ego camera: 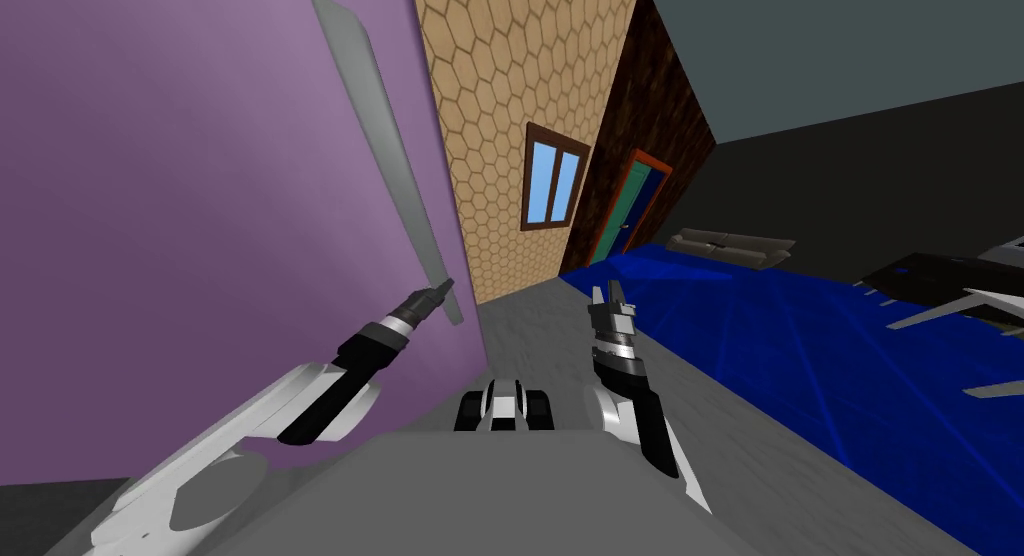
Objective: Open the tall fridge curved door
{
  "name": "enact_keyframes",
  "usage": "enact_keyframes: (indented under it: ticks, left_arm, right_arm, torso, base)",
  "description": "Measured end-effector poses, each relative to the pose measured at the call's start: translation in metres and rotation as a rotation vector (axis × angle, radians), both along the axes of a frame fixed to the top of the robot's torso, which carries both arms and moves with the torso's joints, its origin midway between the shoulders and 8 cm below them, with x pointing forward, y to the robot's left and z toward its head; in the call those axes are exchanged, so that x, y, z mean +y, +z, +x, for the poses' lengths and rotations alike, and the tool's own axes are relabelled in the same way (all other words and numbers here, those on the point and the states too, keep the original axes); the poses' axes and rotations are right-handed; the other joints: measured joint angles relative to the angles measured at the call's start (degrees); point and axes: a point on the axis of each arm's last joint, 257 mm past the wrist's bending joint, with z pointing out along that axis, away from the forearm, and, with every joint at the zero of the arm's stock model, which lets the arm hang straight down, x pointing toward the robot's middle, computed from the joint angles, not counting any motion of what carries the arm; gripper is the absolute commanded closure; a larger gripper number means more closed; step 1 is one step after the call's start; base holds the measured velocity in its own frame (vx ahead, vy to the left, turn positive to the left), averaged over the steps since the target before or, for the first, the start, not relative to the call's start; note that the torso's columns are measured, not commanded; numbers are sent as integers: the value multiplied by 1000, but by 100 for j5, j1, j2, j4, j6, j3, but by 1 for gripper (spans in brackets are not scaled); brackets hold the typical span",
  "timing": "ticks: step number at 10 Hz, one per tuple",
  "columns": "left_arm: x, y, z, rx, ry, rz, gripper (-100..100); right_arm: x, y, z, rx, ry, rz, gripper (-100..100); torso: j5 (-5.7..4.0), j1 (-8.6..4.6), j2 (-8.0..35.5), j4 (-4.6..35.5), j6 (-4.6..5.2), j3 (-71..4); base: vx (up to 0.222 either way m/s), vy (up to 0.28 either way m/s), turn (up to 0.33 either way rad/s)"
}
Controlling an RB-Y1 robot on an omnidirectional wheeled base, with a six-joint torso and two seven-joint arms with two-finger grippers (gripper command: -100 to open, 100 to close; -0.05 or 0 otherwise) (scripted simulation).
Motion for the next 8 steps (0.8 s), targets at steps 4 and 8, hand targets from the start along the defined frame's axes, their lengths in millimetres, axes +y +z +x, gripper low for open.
enact_keyframes:
  ticks: [4, 8]
  left_arm:
    - [-26, 2, -10, 3, -94, 0, 100]
    - [-49, 1, -22, 12, -198, -1, 100]
  right_arm:
    - [0, 0, 0, 0, 0, 0, 0]
    - [0, 0, 0, 0, 0, 0, 0]
  torso:
    - [-6, 5, 10, 14, -1, -3]
    - [-17, -16, -15, 14, 8, -26]
  base:
    - [-375, 64, -126]
    - [-316, 46, -99]
